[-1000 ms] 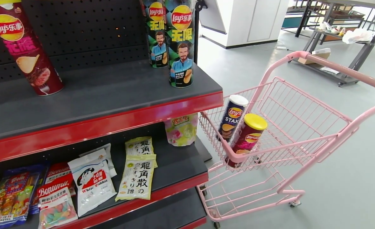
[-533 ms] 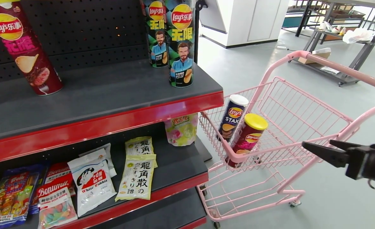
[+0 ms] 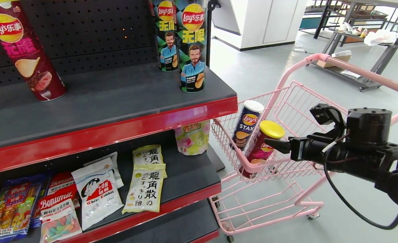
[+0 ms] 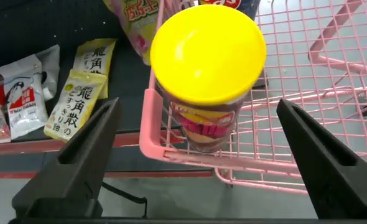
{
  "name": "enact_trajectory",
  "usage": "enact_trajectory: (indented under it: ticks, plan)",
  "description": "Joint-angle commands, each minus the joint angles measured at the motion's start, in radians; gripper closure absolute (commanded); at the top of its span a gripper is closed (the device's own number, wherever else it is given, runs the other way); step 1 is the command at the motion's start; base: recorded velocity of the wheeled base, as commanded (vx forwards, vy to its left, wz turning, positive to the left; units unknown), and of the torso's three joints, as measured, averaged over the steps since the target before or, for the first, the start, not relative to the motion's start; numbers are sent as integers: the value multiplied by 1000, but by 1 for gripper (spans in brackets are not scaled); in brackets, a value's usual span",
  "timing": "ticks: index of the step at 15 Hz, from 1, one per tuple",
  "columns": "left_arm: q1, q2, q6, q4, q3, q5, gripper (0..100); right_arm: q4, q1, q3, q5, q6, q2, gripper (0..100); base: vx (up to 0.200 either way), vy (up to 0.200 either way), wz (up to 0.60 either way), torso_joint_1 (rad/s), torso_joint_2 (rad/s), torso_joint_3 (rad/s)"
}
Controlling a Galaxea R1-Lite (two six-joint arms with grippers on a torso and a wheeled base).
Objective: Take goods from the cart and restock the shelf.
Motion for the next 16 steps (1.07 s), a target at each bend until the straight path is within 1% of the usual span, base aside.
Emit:
enact_trajectory:
  ticks: [1, 5, 8, 10, 16]
  plan:
    - [-1, 0, -1, 0, 0, 0, 0, 1, 7, -35, -11, 0, 83, 0, 0, 0, 0, 0, 0, 0]
    - [-1, 0, 0, 0, 0, 0, 0, -7, 6, -37, -16, 0, 116, 0, 0, 0, 0, 0, 0, 0]
    - [0, 0, 0, 0, 0, 0, 0, -7, 4, -86, -17, 3, 174, 0, 0, 0, 0, 0, 0, 0]
    - [0, 0, 0, 0, 0, 0, 0, -7, 6, -143, -24, 5, 228, 0, 0, 0, 0, 0, 0, 0]
    - [0, 0, 0, 0, 0, 0, 0, -8, -2, -226, -34, 5, 307, 0, 0, 0, 0, 0, 0, 0]
